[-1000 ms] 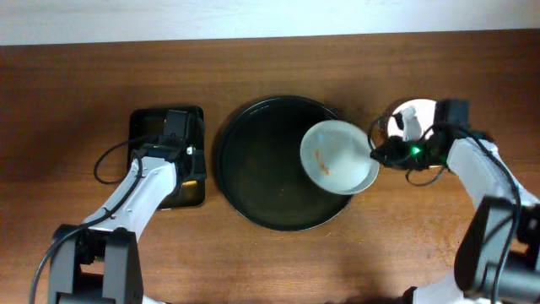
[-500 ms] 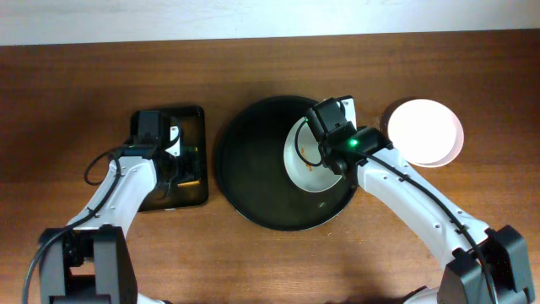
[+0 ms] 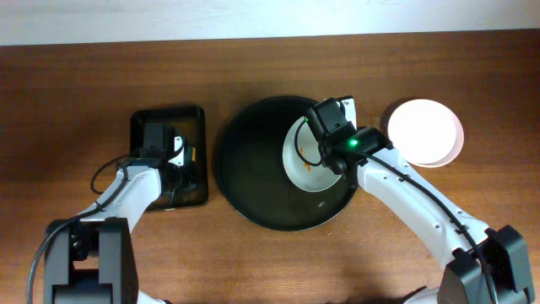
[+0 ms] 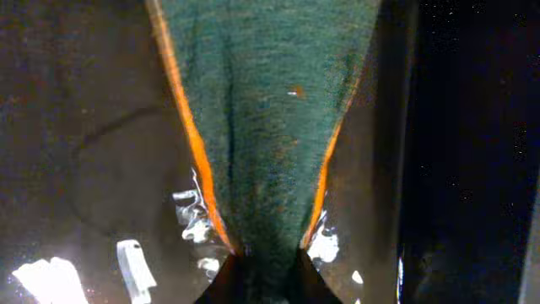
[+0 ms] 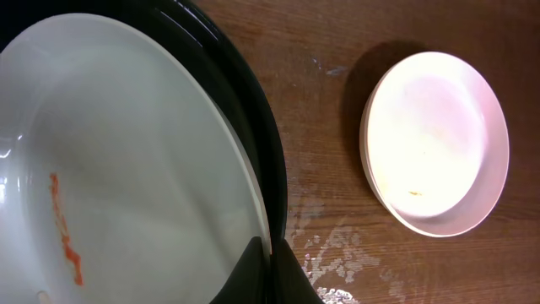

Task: Clean dirty plates on tray and stack at the side
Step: 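Tilt the white plate up with the right gripper on the tray edge, then lift the sponge with the left gripper and carry it toward the plate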

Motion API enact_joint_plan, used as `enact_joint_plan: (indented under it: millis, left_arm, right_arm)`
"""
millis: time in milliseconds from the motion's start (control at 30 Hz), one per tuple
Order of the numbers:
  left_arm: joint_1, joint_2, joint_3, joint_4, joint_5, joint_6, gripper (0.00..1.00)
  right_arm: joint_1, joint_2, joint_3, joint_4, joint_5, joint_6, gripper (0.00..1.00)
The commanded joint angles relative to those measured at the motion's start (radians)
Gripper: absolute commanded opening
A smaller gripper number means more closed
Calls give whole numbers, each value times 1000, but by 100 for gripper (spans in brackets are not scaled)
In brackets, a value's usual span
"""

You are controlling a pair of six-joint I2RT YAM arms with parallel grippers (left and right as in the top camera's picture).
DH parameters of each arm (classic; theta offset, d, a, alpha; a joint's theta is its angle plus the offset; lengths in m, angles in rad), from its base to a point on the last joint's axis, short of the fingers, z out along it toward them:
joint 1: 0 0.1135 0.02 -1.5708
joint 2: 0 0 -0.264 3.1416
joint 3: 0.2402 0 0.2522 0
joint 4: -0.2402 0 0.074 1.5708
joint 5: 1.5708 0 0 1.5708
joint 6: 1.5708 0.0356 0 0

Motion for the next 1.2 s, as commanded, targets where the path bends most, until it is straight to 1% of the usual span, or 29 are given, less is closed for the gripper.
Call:
enact_joint_plan:
  millis: [0, 33, 67, 100, 133, 167, 300, 400, 433, 467, 500, 533, 567, 600, 633, 733, 767, 800, 833, 867, 1000, 1033, 1100, 1133, 1167]
  left_arm:
    - [3, -15, 5, -40, -23, 3, 0]
    - [3, -41, 24, -77, -27, 3, 4]
    - [3, -77, 44, -119, -39, 3, 41]
    - [3, -104, 54, -136, -47, 3, 71]
    - [3, -127, 58, -141, -65, 3, 87]
    - [3, -145, 59, -132, -97, 3, 95]
    - [3, -131, 57, -47, -108, 2, 94]
    - [3, -47, 56, 2, -108, -8, 91]
    - [2, -6, 56, 22, -92, -8, 89]
    - [2, 21, 56, 37, -86, -8, 83]
    - [2, 41, 56, 48, -86, -8, 79]
    - [2, 63, 56, 63, -85, -8, 70]
    - [2, 72, 56, 69, -86, -8, 57]
    - [2, 72, 56, 71, -90, -7, 22]
    - [3, 69, 60, 79, -94, -8, 0]
    - [2, 38, 78, 68, -93, -8, 1]
    - [2, 27, 78, 60, -94, -8, 16]
    - [3, 13, 78, 47, -96, -8, 56]
    - [3, 5, 78, 43, -97, -8, 70]
    - [3, 5, 78, 43, -97, -8, 73]
    - [2, 10, 61, 51, -97, -8, 74]
    - [0, 14, 47, 63, -97, -8, 71]
    - [0, 38, 38, 66, -97, -8, 52]
    - [0, 48, 38, 65, -97, -8, 40]
    - [0, 50, 38, 65, -97, -8, 31]
  right_arm:
    - [-1, -19, 16, 11, 2, 16, 4]
    - [-1, -19, 16, 11, 2, 15, 4]
    - [-1, -19, 16, 14, 2, 16, 4]
    - [-1, -19, 16, 23, 1, 16, 4]
    - [-1, -19, 16, 32, 1, 16, 4]
    - [-1, -19, 17, 46, -6, 16, 4]
    - [-2, -19, 16, 56, -48, 16, 4]
    - [-2, -19, 16, 51, -48, 16, 4]
    - [-4, -19, 16, 48, -48, 16, 4]
    - [-7, -19, 16, 48, -48, 16, 4]
    - [-10, -19, 16, 48, -48, 16, 4]
    - [-15, -19, 16, 48, -49, 16, 4]
    - [-16, -19, 16, 47, -49, 16, 4]
    - [-16, -19, 16, 47, -49, 16, 4]
    - [-16, -19, 16, 47, -49, 16, 4]
    - [-16, -19, 16, 41, -49, 16, 4]
    - [-16, -19, 16, 37, -48, 16, 4]
    - [-16, -19, 16, 33, -49, 16, 4]
    - [-16, -19, 16, 33, -49, 16, 4]
    - [-16, -19, 16, 33, -49, 16, 4]
    - [-16, -19, 16, 31, -64, 16, 4]
    - [-16, -19, 16, 26, -64, 16, 4]
    - [-16, -19, 16, 26, -63, 16, 4]
    - [-16, -19, 16, 25, -63, 16, 4]
    - [-16, -19, 16, 25, -64, 16, 4]
